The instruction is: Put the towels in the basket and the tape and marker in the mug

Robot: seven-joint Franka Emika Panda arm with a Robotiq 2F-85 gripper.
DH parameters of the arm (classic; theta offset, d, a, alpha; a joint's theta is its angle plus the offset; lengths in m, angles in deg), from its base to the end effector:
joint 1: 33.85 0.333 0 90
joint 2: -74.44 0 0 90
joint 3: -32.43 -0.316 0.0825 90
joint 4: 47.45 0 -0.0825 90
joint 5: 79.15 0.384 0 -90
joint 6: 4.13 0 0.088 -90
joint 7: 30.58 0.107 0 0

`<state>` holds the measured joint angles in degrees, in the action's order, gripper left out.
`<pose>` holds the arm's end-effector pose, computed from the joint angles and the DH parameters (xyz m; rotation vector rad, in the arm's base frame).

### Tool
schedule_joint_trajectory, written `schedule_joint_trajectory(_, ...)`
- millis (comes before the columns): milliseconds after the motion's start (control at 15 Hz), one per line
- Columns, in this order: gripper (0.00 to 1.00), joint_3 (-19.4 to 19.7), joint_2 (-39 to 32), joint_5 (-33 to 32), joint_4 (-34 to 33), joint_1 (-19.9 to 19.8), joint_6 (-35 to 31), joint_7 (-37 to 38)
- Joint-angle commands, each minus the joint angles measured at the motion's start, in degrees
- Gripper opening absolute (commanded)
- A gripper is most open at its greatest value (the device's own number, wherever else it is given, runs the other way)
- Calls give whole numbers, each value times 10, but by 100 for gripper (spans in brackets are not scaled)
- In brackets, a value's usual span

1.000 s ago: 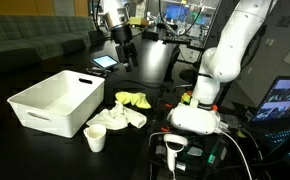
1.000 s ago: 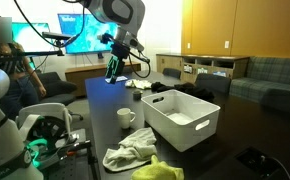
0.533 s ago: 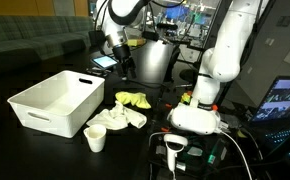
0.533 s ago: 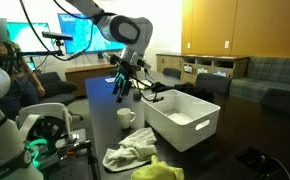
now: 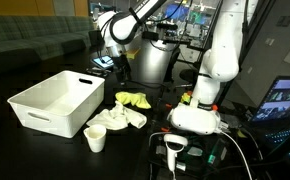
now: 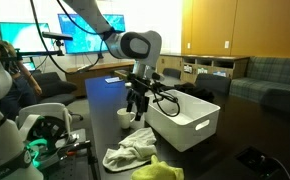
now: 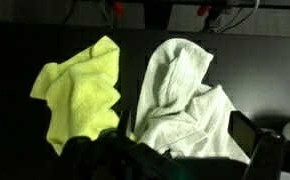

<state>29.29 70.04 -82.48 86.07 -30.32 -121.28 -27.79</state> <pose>0.4667 0.0515 0.2809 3.0170 0.1575 -0.5461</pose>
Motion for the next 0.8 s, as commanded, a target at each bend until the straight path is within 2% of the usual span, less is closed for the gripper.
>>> schedule_joint_trajectory(0,100,11,-57,-66,-22,-7,-51,-30)
schedule_joint_trajectory(333,100,33,-116,-139,-25,-16,-139,-48)
schedule_joint_trajectory(733,100,42,-190,-114,-35,-50,-242,-105)
